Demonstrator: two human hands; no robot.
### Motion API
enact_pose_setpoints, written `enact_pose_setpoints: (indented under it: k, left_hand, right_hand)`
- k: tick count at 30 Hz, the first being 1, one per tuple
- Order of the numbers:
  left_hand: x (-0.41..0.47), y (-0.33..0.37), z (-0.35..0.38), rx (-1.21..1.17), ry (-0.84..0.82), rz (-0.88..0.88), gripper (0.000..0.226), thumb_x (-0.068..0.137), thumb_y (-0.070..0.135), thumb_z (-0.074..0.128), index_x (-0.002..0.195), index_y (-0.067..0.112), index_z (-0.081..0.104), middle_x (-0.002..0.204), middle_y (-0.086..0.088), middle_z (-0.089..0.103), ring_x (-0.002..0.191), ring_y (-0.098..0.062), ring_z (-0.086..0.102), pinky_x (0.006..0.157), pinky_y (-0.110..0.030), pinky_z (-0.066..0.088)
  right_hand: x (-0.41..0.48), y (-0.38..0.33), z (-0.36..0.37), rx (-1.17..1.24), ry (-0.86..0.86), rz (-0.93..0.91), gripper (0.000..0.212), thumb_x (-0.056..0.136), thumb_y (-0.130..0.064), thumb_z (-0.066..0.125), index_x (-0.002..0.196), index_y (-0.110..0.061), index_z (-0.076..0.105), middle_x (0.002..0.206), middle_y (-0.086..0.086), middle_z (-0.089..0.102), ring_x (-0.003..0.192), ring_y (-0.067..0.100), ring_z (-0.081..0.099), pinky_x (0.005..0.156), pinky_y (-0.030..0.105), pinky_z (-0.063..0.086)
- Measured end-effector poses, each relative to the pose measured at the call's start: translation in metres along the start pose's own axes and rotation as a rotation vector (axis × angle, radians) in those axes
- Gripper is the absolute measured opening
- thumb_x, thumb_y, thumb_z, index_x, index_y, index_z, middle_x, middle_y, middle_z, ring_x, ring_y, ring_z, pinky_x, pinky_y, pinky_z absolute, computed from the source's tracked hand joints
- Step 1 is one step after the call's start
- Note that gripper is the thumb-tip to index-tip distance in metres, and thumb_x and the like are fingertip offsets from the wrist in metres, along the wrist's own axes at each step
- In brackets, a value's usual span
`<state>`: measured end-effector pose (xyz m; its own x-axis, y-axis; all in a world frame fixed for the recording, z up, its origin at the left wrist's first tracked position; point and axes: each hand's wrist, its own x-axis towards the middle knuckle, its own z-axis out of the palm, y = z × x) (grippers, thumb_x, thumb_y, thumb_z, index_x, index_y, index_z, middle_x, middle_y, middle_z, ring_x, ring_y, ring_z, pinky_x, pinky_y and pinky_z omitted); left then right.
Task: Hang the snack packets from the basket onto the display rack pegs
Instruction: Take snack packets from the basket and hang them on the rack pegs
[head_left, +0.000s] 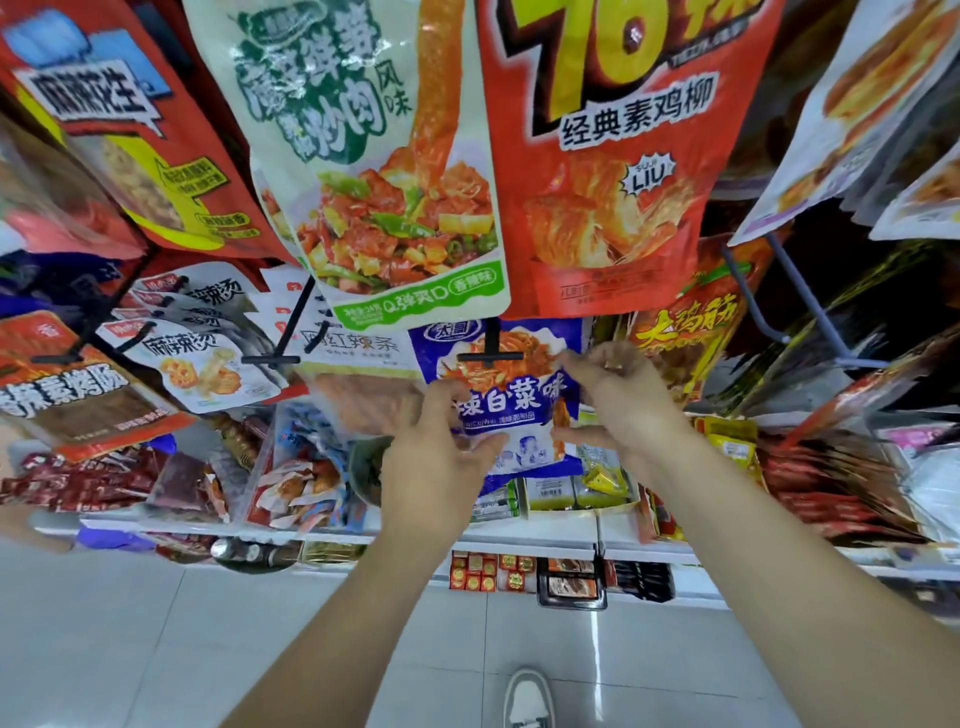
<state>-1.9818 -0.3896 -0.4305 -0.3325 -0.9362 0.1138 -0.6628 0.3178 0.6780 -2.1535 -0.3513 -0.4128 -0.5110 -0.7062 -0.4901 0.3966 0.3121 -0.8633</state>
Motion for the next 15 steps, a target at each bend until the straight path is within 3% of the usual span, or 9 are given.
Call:
enact_pose_setpoints:
  k: [2, 4, 6, 8, 12, 15]
  left_hand:
    - [-0.003, -0.008, 0.015, -0.082, -0.016, -0.06, 0.067, 0.071, 0.034, 0.084, 0.121, 0.037, 0.038, 0.113, 0.002, 0.056, 0.079, -0.01, 0.065, 0.067, -0.04, 0.057]
    - [0.002, -0.007, 0.024, -0.133, 0.021, -0.061, 0.083, 0.069, 0.033, 0.085, 0.131, 0.04, 0.031, 0.127, -0.002, 0.051, 0.09, -0.017, 0.065, 0.071, -0.039, 0.057]
    - [0.009, -0.003, 0.031, -0.133, 0.058, -0.045, 0.095, 0.069, 0.031, 0.084, 0.138, 0.044, 0.02, 0.131, -0.004, 0.047, 0.093, -0.021, 0.065, 0.068, -0.03, 0.052]
    - [0.015, 0.001, 0.035, -0.104, 0.077, -0.022, 0.101, 0.07, 0.029, 0.084, 0.139, 0.048, 0.012, 0.13, -0.005, 0.043, 0.09, -0.024, 0.066, 0.067, -0.031, 0.052]
    - [0.029, 0.001, 0.041, 0.006, 0.03, 0.001, 0.089, 0.07, 0.032, 0.083, 0.142, 0.028, 0.03, 0.137, -0.009, 0.036, 0.089, -0.03, 0.066, 0.07, -0.032, 0.05]
    - [0.028, -0.004, 0.042, 0.067, -0.053, 0.107, 0.095, 0.069, 0.031, 0.084, 0.138, 0.042, 0.019, 0.151, -0.012, 0.021, 0.107, -0.034, 0.062, 0.075, -0.041, 0.057]
  right_hand:
    - [0.0, 0.002, -0.001, 0.183, -0.045, 0.064, 0.022, 0.092, -0.029, 0.065, 0.099, -0.016, 0.05, 0.121, 0.009, 0.063, 0.116, 0.026, 0.058, 0.062, 0.045, 0.061]
    - [0.0, 0.004, -0.003, 0.314, -0.105, 0.086, 0.02, 0.094, -0.034, 0.062, 0.106, -0.02, 0.055, 0.123, 0.009, 0.064, 0.114, 0.028, 0.061, 0.067, 0.047, 0.06]
    - [0.003, 0.005, -0.004, 0.377, -0.161, 0.081, 0.028, 0.095, -0.039, 0.058, 0.12, -0.026, 0.056, 0.122, 0.006, 0.066, 0.11, 0.026, 0.064, 0.072, 0.048, 0.06]
    - [0.006, 0.002, -0.001, 0.402, -0.194, 0.075, 0.037, 0.094, -0.044, 0.058, 0.128, -0.029, 0.056, 0.124, 0.004, 0.066, 0.113, 0.025, 0.064, 0.077, 0.049, 0.059]
    - [0.007, -0.006, 0.003, 0.402, -0.159, 0.056, 0.026, 0.092, -0.043, 0.06, 0.11, -0.026, 0.067, 0.125, 0.007, 0.062, 0.117, 0.026, 0.059, 0.08, 0.049, 0.059]
    - [0.005, -0.01, -0.002, 0.419, -0.129, 0.032, 0.017, 0.094, -0.036, 0.058, 0.101, -0.023, 0.067, 0.113, 0.008, 0.063, 0.109, 0.024, 0.061, 0.082, 0.048, 0.059]
